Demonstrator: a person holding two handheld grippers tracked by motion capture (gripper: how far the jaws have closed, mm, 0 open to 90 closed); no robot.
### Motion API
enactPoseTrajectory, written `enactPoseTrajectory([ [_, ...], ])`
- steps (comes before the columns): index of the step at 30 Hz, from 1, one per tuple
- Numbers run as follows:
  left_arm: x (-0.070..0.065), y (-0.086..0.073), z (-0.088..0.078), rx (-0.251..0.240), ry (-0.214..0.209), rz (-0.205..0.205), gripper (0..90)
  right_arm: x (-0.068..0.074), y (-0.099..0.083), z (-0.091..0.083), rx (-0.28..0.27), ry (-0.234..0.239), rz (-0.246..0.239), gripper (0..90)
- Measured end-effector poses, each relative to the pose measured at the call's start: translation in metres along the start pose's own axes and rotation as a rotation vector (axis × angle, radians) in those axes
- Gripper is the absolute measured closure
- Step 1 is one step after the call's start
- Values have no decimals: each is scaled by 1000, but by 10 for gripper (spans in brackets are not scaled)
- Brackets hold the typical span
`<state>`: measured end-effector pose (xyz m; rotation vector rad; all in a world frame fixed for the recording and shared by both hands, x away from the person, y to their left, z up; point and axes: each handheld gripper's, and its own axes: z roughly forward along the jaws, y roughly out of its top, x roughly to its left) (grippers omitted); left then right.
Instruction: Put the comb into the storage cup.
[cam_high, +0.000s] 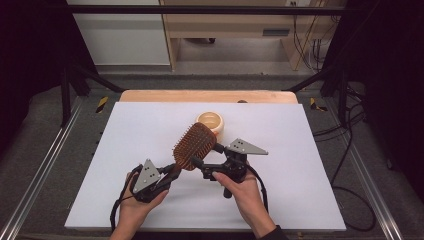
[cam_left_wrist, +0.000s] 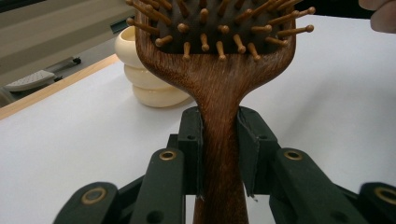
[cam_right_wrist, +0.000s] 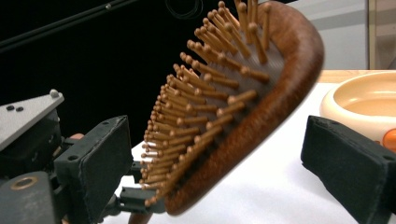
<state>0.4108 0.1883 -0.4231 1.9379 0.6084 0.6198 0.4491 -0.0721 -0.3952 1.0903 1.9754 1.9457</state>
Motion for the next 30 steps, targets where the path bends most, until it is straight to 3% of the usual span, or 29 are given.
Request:
enactPoseTrajectory([
  [16, -12, 2, 4, -2, -21, 38, 724, -4, 4, -5, -32, 13, 42, 155],
  [30, -17, 1, 8, -2, -32, 44, 724, -10, 3, -8, -55, 45, 90, 313],
])
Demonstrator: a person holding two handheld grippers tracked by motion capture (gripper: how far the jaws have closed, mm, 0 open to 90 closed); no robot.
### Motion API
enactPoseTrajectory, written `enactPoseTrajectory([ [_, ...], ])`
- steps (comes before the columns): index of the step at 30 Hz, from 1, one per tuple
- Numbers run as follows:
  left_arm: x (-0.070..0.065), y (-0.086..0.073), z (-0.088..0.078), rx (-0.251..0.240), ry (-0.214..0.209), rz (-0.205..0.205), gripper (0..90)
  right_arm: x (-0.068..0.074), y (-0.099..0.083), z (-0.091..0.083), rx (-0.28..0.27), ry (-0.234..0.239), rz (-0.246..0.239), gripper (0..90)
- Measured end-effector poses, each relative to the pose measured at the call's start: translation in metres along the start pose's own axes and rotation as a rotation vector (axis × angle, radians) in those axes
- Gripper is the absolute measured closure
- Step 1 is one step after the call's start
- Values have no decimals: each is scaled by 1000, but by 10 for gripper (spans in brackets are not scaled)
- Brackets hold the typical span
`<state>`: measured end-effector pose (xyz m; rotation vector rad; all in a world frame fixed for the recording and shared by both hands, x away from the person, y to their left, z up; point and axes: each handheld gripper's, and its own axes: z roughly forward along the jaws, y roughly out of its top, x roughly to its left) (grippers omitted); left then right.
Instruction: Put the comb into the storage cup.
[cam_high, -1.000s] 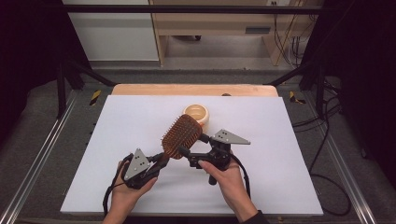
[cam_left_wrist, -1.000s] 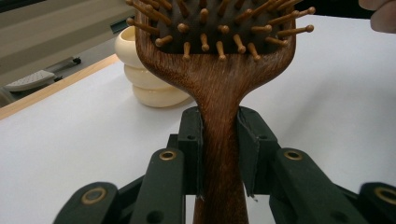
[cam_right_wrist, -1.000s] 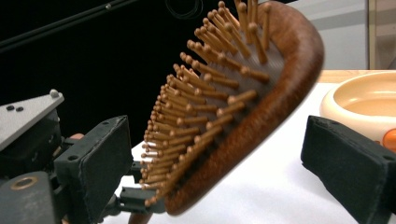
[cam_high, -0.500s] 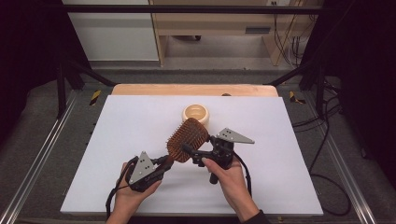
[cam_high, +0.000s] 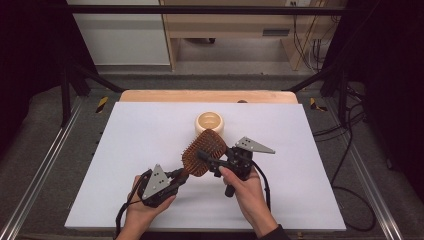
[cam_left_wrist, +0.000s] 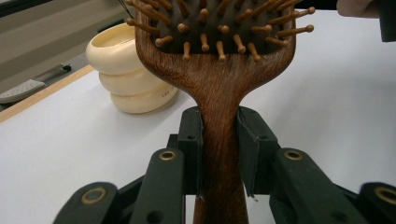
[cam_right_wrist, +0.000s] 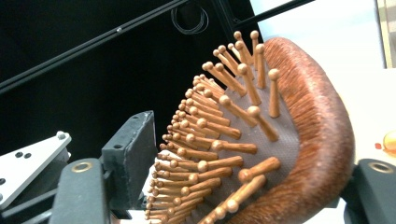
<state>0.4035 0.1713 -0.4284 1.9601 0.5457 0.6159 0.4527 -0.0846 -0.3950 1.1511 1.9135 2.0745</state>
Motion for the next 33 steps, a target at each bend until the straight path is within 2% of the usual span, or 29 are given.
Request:
enactPoseTrajectory([
  [6, 0, -1, 1, -2, 2, -4, 725, -1, -1, -1, -23, 12, 28, 392],
  [9, 0, -2, 2, 0, -2, -16, 726, 0, -1, -1, -31, 20, 39, 424],
  [12, 0, -3, 4, 2, -4, -45, 726, 2, 0, -2, -40, 32, 65, 489],
  [21, -2, -4, 9, 21, -3, -88, 713, 10, -1, -2, -41, 6, 41, 515],
  [22, -2, -3, 9, 9, -4, -109, 702, 10, 0, -2, -41, 0, 38, 516],
  [25, -1, -2, 8, -19, -13, -139, 630, 8, 3, -5, -56, -13, 44, 517],
  [28, 0, -1, 6, -42, -7, -144, 538, 5, 5, -8, -67, -22, 51, 517],
  [29, 0, 0, 5, -50, 10, -148, 538, 2, 6, -11, -75, -32, 52, 517],
  [30, 3, 0, 3, -71, 21, -167, 482, -3, 8, -15, -88, -47, 57, 516],
  [31, 3, 0, 3, -71, 21, -167, 462, -3, 8, -15, -88, -47, 57, 516],
  [33, 10, 0, -2, -107, 59, -202, 402, -9, 11, -20, -103, -62, 71, 517],
])
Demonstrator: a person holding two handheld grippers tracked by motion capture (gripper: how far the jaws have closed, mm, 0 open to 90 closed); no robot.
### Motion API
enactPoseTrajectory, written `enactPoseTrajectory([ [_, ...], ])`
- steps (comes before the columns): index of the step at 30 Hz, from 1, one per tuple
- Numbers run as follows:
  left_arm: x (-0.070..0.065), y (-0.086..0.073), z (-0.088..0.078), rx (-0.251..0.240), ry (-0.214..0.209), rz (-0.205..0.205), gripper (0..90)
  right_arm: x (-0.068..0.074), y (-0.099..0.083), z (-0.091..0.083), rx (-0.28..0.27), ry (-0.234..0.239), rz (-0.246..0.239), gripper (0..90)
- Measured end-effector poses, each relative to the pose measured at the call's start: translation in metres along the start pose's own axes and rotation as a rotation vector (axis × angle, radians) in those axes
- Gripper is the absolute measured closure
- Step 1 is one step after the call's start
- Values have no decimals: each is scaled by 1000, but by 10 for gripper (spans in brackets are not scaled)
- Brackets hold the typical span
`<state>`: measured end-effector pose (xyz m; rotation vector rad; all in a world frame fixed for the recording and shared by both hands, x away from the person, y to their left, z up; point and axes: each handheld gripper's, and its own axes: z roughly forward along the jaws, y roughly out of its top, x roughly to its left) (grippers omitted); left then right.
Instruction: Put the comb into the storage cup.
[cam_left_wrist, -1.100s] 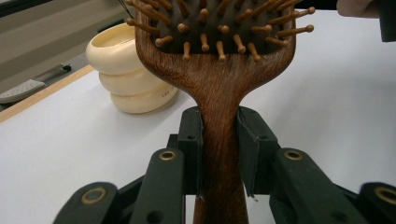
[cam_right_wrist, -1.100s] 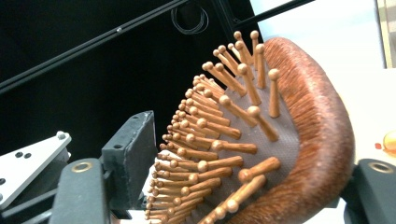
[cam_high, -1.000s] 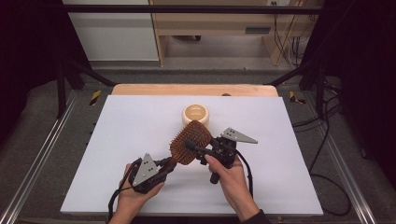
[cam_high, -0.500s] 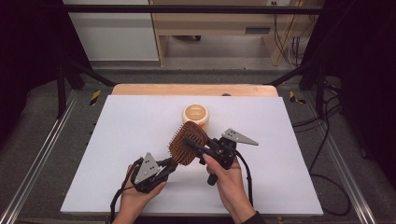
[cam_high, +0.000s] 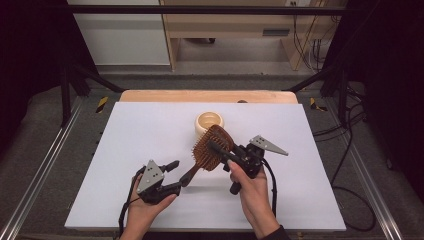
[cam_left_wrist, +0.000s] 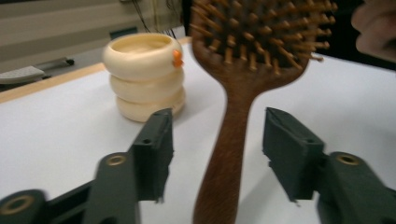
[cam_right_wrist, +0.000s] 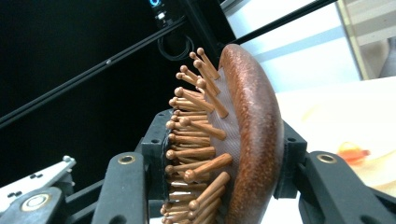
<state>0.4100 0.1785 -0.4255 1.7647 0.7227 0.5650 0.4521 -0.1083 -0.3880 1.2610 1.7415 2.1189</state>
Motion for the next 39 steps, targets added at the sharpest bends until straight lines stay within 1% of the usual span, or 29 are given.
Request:
enactPoseTrajectory([
  [1, 0, 0, 0, 0, 0, 0, 377, 0, 0, 0, 0, 0, 0, 517],
  [2, 3, 0, -1, -8, 17, -7, 377, -3, 2, -2, -6, -8, 1, 516],
  [3, 8, 0, -4, -28, 36, -26, 350, -6, 4, -6, -19, -12, 6, 517],
  [4, 8, 0, -4, -28, 36, -26, 340, -6, 4, -6, -19, -12, 6, 517],
  [5, 14, 1, -8, -37, 62, -45, 333, -9, 7, -8, -26, -21, 8, 517],
  [6, 14, 1, -8, -37, 62, -45, 329, -10, 8, -9, -29, -24, 9, 517],
  [9, 23, 2, -12, -57, 87, -65, 314, -12, 10, -11, -36, -30, 21, 517],
  [10, 25, 2, -14, -66, 105, -66, 292, -13, 11, -13, -41, -33, 22, 517],
  [11, 31, 3, -19, -79, 141, -72, 252, -15, 14, -16, -50, -37, 26, 517],
  [12, 31, 3, -19, -79, 141, -72, 234, -15, 14, -16, -50, -37, 26, 517],
  [14, 43, 3, -25, -88, 181, -97, 189, -21, 17, -21, -56, -56, 32, 516],
  [15, 43, 3, -25, -88, 181, -97, 167, -21, 17, -21, -56, -56, 32, 516],
  [16, 47, 3, -28, -93, 194, -106, 143, -26, 19, -25, -62, -73, 36, 517],
  [17, 51, 3, -31, -102, 207, -114, 143, -26, 19, -25, -62, -73, 36, 517],
  [18, 55, 3, -35, -111, 223, -120, 93, -30, 21, -28, -69, -81, 43, 516],
  [20, 63, 2, -41, -127, 243, -133, 64, -32, 23, -31, -76, -91, 38, 516],
  [22, 72, 0, -50, -139, 267, -134, 47, -34, 24, -33, -77, -98, 45, 516],
  [23, 72, 0, -50, -139, 267, -134, 42, -34, 24, -33, -77, -98, 45, 516],
  [27, 84, -7, -64, -148, 312, -145, 42, -41, 27, -38, -85, -118, 45, 516],
  [30, 85, -12, -69, -136, 325, -141, 42, -43, 29, -41, -91, -125, 47, 516],
  [31, 86, -16, -73, -130, 332, -133, 42, -44, 29, -43, -93, -128, 52, 516],
  [32, 87, -21, -79, -128, 351, -114, 42, -48, 32, -46, -102, -140, 54, 516],
  [33, 87, -21, -79, -128, 351, -114, 42, -49, 33, -48, -104, -142, 55, 516],
  [34, 89, -24, -83, -135, 360, -107, 42, -49, 33, -48, -104, -142, 55, 516],
  [35, 94, -27, -89, -150, 376, -112, 40, -53, 35, -51, -115, -151, 65, 516],
  [36, 94, -27, -89, -150, 376, -112, 39, -54, 36, -53, -117, -158, 67, 516],
  [37, 99, -29, -91, -162, 400, -131, 39, -55, 36, -54, -121, -163, 66, 515],
  [38, 99, -29, -91, -162, 400, -131, 40, -55, 36, -54, -121, -163, 66, 515],
  [39, 106, -33, -91, -181, 417, -168, 41, -58, 38, -57, -131, -170, 74, 515],
])
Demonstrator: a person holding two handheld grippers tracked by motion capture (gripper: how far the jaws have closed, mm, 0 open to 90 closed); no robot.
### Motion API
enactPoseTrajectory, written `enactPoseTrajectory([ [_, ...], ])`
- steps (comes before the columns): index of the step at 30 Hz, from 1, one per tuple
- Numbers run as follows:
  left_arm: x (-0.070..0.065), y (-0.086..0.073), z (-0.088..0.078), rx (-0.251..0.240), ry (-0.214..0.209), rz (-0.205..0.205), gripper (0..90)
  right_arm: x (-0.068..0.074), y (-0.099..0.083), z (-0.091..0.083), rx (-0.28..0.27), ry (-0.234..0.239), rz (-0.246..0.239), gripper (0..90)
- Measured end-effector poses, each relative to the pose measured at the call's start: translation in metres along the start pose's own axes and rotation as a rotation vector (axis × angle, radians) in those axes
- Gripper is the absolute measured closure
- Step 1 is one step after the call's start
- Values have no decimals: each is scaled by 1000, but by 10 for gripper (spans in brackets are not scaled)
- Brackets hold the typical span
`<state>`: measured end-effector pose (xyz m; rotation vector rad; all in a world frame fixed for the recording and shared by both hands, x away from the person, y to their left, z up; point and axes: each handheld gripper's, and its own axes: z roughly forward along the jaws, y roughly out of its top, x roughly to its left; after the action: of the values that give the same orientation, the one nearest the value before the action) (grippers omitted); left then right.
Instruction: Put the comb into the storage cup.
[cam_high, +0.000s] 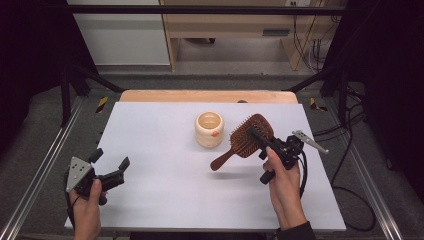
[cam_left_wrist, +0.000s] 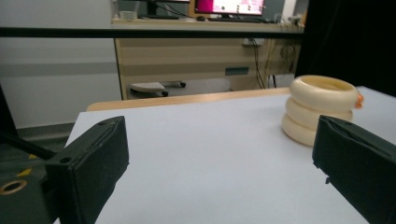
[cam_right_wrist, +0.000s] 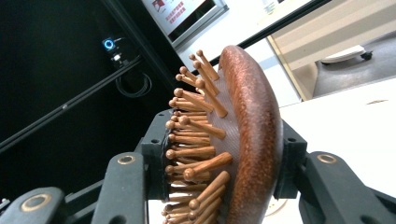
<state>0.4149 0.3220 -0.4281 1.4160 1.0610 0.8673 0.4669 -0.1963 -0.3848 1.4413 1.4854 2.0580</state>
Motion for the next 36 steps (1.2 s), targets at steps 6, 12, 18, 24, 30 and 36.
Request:
enactPoseTrajectory([
  [6, 8, -3, 1, -6, 27, -23, 43, -6, 5, -5, -16, -20, -3, 515],
  [12, 8, -5, 3, -7, 23, -24, 42, -10, 8, -8, -24, -30, -1, 515],
  [18, 5, -6, 5, -2, -8, -24, 33, -12, 11, -11, -36, -43, -5, 515],
  [24, 0, -7, 7, 5, -27, -14, 32, -14, 13, -12, -41, -49, -2, 515],
  [30, -4, -8, 9, 15, -44, 1, 26, -13, 15, -13, -42, -51, -16, 515],
  [36, -5, -9, 8, 16, -47, 11, 26, -8, 23, -12, -28, -67, -36, 515],
])
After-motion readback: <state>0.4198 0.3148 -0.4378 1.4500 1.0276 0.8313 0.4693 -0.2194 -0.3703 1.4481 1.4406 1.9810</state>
